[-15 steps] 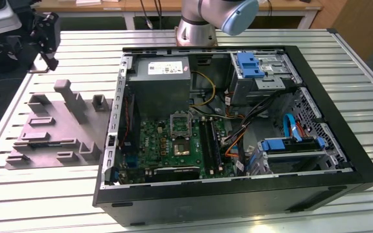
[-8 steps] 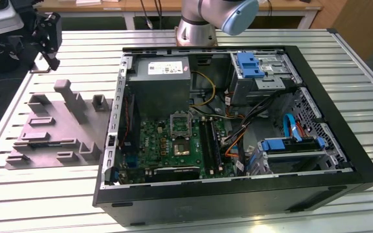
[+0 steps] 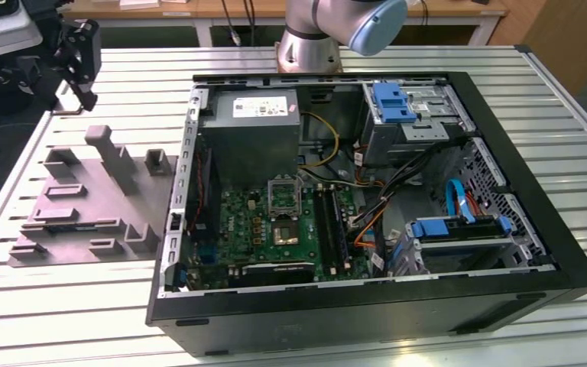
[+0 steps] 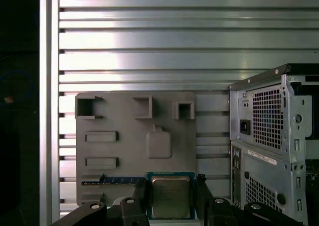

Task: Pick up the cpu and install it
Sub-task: 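Pick up the cpu and move it towards the insertion slot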

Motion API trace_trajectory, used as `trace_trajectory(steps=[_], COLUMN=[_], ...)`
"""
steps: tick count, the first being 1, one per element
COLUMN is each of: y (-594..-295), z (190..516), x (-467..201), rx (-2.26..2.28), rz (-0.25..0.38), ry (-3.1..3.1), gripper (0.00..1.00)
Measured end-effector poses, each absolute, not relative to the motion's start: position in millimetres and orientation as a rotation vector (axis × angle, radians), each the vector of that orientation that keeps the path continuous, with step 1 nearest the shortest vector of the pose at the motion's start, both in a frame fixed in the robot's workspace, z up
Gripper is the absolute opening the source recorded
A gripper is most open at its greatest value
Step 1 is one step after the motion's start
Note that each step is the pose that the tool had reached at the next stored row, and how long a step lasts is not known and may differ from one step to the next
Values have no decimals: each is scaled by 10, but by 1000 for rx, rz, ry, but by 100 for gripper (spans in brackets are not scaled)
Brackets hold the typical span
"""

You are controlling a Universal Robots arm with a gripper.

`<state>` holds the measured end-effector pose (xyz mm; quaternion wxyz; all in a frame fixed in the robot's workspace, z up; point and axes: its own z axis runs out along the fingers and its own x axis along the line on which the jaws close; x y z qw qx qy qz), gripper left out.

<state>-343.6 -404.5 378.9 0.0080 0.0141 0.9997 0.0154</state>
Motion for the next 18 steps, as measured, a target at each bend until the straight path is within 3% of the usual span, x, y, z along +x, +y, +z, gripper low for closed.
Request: trace_trajectory(steps=[18], y=[-4045], z=[3789], x=[-3357], rx=[44], rz=[48], ry=[3125], gripper=[47])
